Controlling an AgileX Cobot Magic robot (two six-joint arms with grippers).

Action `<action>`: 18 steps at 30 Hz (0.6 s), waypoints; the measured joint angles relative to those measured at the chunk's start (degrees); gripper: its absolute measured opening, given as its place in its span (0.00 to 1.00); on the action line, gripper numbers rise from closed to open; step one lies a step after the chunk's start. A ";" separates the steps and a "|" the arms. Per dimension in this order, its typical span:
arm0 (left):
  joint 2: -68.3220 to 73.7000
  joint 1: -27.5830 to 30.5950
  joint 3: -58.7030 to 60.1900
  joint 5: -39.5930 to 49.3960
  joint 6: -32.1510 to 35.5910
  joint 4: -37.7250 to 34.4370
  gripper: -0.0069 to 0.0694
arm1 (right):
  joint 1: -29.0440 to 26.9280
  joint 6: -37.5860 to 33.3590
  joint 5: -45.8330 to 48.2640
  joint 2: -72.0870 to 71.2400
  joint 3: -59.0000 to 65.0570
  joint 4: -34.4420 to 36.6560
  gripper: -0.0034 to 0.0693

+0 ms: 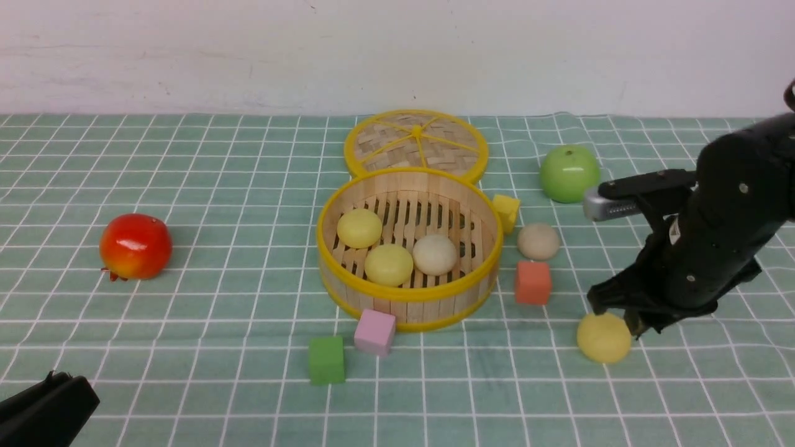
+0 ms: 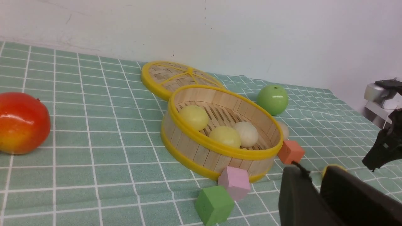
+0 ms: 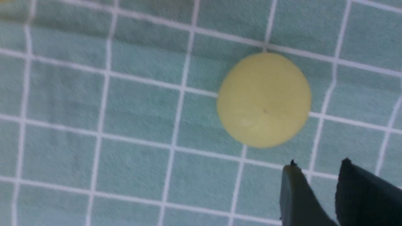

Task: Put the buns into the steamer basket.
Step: Use the right arm to grab a steamed stuffed bun

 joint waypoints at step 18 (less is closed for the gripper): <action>0.00 0.00 0.00 0.00 0.00 0.00 0.26 | -1.93 -5.59 -10.67 7.78 0.28 9.29 0.45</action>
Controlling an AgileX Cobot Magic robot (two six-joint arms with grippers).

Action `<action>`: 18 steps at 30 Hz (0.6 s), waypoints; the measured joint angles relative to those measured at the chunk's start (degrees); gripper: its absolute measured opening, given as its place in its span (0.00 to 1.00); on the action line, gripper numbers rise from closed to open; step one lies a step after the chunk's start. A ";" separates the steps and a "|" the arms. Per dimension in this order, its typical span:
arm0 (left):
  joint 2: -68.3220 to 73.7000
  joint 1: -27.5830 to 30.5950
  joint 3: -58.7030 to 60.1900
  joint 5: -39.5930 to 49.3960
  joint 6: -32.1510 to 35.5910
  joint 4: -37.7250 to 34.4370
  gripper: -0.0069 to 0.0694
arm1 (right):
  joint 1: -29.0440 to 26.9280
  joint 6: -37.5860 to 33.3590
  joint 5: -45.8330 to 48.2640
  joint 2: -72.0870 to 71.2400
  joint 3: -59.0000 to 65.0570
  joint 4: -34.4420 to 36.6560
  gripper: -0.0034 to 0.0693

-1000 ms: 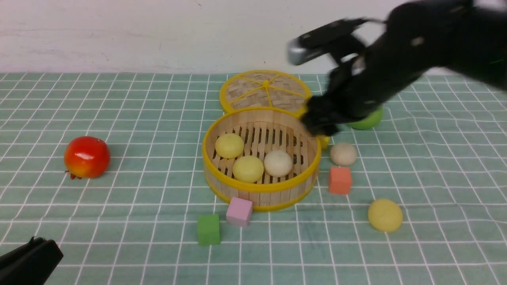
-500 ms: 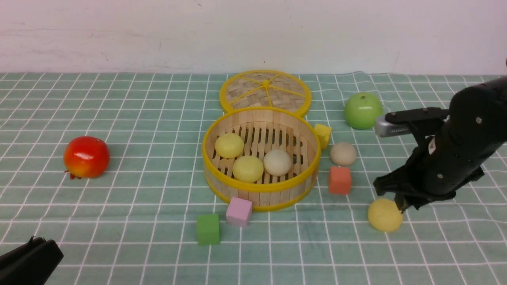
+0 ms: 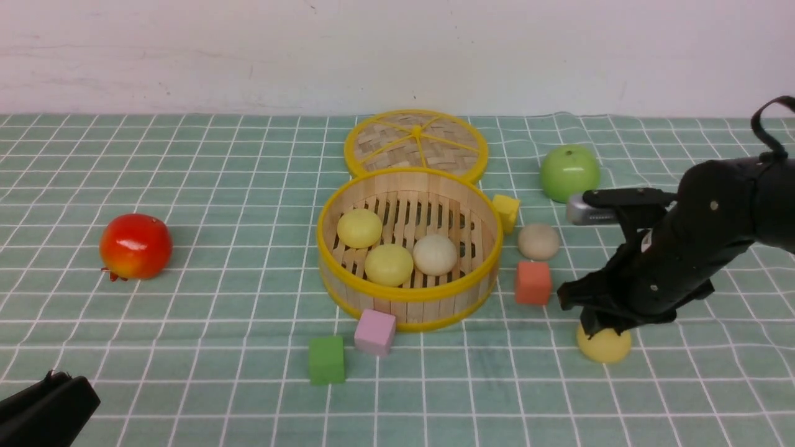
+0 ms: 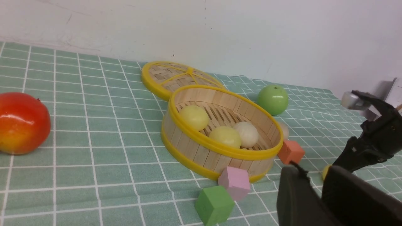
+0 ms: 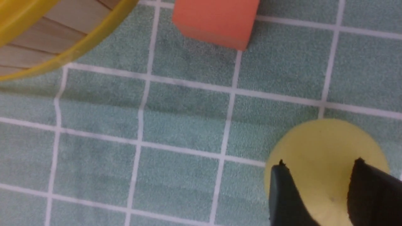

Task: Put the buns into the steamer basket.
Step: Use the right arm to grab a steamed stuffed bun

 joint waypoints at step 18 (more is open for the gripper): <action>0.00 0.00 0.00 0.04 0.00 0.00 0.29 | 0.00 -1.99 -0.42 0.18 0.00 -4.87 0.05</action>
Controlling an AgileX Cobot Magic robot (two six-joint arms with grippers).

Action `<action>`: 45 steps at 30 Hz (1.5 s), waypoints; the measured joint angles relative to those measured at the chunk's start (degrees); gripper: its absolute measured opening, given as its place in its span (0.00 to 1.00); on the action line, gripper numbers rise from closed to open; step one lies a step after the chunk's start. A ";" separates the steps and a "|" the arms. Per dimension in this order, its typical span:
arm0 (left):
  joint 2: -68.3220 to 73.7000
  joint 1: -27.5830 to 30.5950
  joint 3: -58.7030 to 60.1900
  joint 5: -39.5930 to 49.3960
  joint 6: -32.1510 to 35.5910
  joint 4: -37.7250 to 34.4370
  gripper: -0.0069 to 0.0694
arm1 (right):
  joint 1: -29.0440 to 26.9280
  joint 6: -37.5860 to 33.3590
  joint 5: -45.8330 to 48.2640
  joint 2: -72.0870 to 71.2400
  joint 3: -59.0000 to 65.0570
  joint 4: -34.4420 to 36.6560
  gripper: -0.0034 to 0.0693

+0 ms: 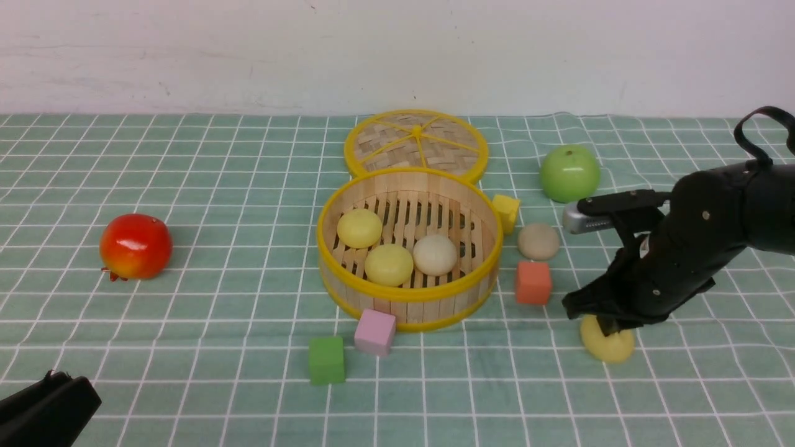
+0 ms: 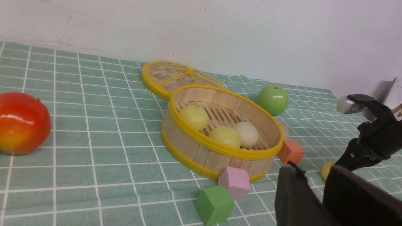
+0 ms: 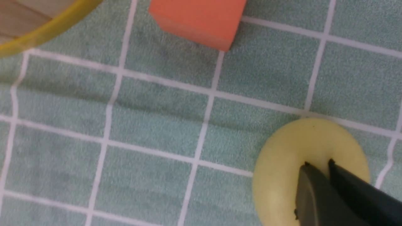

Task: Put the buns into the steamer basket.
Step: Use the right arm to grab a steamed stuffed bun, then use the right arm to put the steamed stuffed bun into the steamer, then use the right arm to grab a steamed stuffed bun

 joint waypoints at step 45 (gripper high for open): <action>0.00 0.00 0.00 0.00 0.00 0.00 0.33 | 6.68 -15.48 1.97 13.76 -38.49 6.36 0.67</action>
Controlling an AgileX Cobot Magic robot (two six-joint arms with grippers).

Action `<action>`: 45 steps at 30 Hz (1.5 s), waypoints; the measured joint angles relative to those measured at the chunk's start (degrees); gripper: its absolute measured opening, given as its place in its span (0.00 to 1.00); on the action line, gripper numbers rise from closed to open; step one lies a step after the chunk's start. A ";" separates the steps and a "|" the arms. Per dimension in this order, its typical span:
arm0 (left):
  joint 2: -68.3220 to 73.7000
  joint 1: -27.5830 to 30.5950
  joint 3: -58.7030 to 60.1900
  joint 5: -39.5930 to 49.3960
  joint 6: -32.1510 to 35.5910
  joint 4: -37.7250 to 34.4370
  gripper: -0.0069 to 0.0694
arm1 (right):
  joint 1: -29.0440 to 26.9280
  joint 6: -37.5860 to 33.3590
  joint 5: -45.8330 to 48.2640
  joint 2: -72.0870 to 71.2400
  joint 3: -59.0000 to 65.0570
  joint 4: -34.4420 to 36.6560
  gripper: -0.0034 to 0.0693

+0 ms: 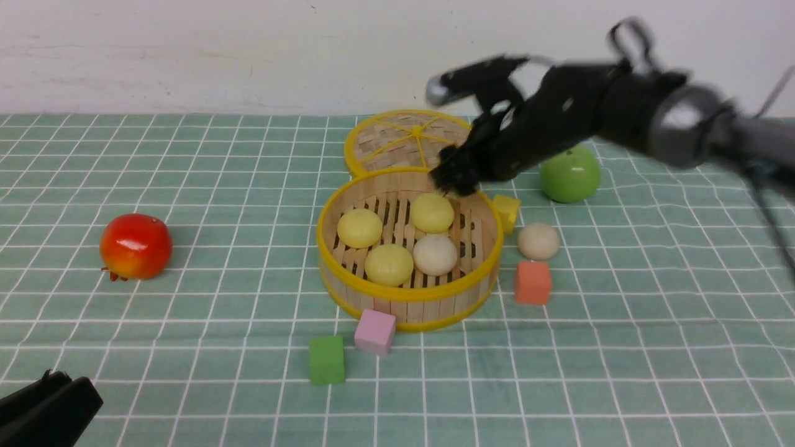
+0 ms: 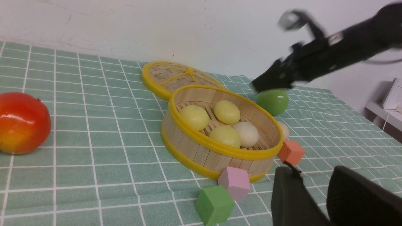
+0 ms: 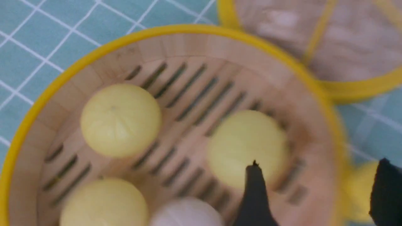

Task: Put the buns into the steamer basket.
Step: Use the right arm to grab a steamed stuffed bun, then use the right arm to put the steamed stuffed bun into the steamer

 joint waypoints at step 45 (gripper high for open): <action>0.00 0.00 0.00 0.00 0.00 0.00 0.36 | -10.09 1.60 7.32 8.30 -0.29 4.34 0.07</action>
